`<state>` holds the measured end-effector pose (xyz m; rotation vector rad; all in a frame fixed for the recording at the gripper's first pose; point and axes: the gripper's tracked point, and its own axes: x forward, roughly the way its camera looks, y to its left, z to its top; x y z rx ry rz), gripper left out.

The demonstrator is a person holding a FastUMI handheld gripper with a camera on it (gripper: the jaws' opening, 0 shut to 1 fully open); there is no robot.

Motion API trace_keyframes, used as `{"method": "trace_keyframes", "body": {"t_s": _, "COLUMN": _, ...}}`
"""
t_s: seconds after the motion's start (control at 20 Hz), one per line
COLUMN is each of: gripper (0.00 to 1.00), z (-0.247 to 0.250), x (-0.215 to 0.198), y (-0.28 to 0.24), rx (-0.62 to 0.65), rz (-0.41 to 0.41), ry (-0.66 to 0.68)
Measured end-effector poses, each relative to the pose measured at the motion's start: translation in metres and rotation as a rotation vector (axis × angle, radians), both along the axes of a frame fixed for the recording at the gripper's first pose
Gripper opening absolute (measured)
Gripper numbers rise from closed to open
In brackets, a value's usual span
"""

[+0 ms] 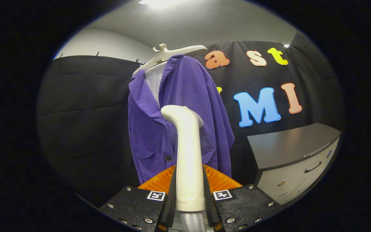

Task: Iron the clothes twice with a garment steamer, once on the left side and once on the right side.

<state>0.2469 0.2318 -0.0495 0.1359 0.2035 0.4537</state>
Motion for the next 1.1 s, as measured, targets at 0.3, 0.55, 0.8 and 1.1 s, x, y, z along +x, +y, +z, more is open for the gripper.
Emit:
{"method": "trace_keyframes", "body": {"t_s": 0.3, "gripper": 0.39, "z": -0.058, "x": -0.016, "y": -0.007, "rx": -0.037, "rz": -0.041, "ry": 0.071}}
{"method": "trace_keyframes", "body": {"t_s": 0.55, "gripper": 0.39, "z": -0.082, "x": -0.029, "y": -0.012, "rx": -0.054, "rz": -0.060, "ry": 0.088}}
{"method": "trace_keyframes", "body": {"t_s": 0.8, "gripper": 0.39, "z": -0.117, "x": -0.043, "y": -0.019, "rx": -0.070, "rz": -0.080, "ry": 0.152}}
{"method": "trace_keyframes", "body": {"t_s": 1.1, "gripper": 0.39, "z": -0.160, "x": -0.071, "y": -0.020, "rx": -0.117, "rz": -0.062, "ry": 0.218}}
